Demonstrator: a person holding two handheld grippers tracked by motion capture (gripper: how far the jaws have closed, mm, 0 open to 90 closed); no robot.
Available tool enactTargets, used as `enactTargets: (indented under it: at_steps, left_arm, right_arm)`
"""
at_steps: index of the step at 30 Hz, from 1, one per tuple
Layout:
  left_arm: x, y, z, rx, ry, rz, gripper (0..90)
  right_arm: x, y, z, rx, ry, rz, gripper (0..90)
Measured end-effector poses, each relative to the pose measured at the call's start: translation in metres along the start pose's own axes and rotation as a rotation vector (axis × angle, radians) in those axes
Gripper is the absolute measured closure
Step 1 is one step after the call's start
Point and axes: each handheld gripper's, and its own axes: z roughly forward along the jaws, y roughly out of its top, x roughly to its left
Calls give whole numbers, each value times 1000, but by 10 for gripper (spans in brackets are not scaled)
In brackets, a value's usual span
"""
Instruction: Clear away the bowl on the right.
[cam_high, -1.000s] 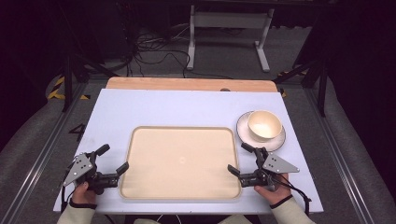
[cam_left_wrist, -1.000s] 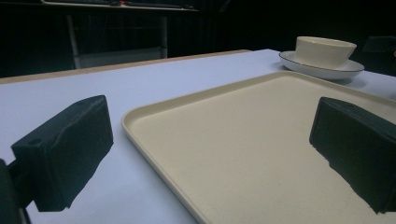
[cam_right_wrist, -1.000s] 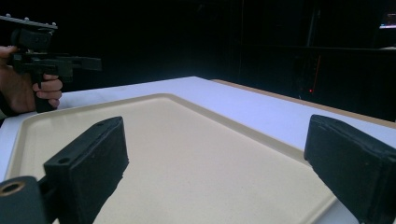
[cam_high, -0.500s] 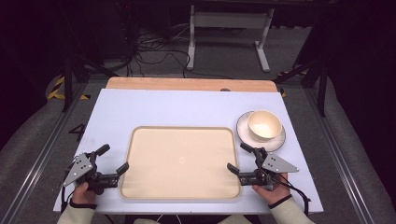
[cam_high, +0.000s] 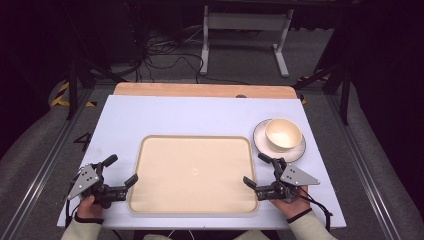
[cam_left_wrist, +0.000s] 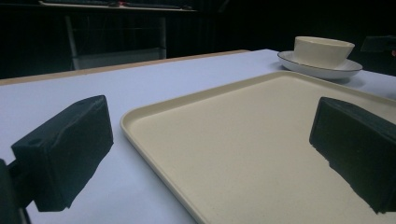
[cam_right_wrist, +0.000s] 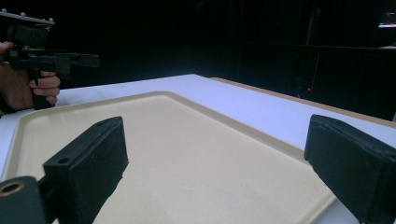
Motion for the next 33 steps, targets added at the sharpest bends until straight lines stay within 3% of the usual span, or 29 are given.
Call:
enactTargets:
  at_steps: [10,13,14,17,33]
  left_arm:
    - [0,0,0,0,1,1,3]
    - [0,0,0,0,1,0,3]
    - [0,0,0,0,0,1,3]
    - [0,0,0,2,-1,2,2]
    - [0,0,0,0,-1,-1,3]
  right_arm:
    - [-1,0,0,3,-18,22,57]
    - [-1,1,0,22,-30,29,93]
    - [-2,2,0,51,-31,36,124]
    - [-3,5,-1,58,-31,36,124]
    - [-16,38,-8,33,-60,38,136]
